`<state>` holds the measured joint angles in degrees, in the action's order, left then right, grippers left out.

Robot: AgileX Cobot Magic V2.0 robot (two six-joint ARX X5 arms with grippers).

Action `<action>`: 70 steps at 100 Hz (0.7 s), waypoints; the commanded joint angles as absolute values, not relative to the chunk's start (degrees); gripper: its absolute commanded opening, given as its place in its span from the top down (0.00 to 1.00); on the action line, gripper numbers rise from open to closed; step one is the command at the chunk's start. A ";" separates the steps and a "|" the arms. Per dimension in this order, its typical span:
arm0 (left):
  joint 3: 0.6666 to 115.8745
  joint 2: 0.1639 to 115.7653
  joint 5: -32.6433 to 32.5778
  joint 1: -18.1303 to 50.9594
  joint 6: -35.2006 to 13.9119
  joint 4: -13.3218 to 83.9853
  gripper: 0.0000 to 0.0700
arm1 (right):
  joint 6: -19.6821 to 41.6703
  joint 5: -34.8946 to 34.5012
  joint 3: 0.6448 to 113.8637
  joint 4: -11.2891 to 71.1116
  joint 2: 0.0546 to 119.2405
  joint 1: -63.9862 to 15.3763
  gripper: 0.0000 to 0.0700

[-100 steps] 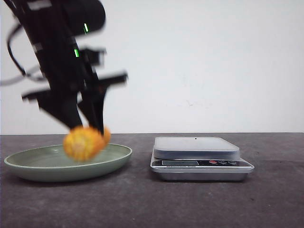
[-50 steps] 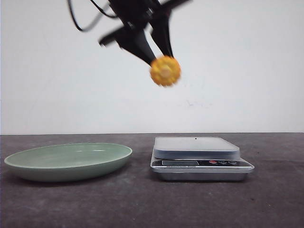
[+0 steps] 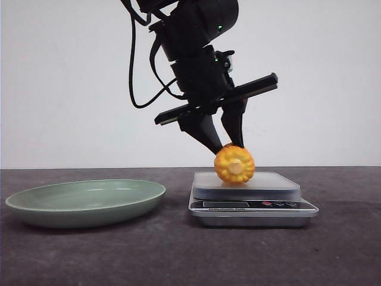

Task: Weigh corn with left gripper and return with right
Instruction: 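Lift the corn with the left gripper and carry it over the scale, then set the corn on the scale and open the left gripper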

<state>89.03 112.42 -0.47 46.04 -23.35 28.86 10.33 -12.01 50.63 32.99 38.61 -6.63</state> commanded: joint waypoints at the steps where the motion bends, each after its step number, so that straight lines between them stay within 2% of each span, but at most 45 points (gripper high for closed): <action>1: 90.61 114.08 -0.19 46.57 -23.57 28.25 0.98 | 9.85 -12.01 51.66 32.69 38.72 -6.61 0.18; 5: 90.61 114.21 -0.19 46.59 -23.59 28.12 0.88 | 9.85 -12.01 51.66 32.71 38.72 -6.61 0.18; 14: 90.61 114.28 -0.19 46.61 -23.59 28.03 0.45 | 9.85 -12.01 51.66 33.12 38.72 -6.61 0.18; 19: 90.61 114.26 -0.21 46.61 -23.59 28.01 0.31 | 9.85 -12.01 51.66 33.26 38.72 -6.61 0.18; 41: 92.92 113.56 -0.32 46.57 -21.98 28.71 0.31 | 9.82 -12.03 51.66 33.26 38.72 -6.61 0.18; 49: 96.36 111.81 -2.44 46.39 -18.63 32.14 0.31 | 9.82 -12.03 51.66 33.26 38.72 -6.61 0.18; 70: 105.69 101.47 -14.31 44.10 -8.34 42.15 0.33 | 9.85 -12.21 51.66 33.12 38.85 -6.83 0.18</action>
<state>101.95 105.71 -11.33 44.71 -13.93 41.25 10.33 -12.03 50.63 33.67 38.61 -6.63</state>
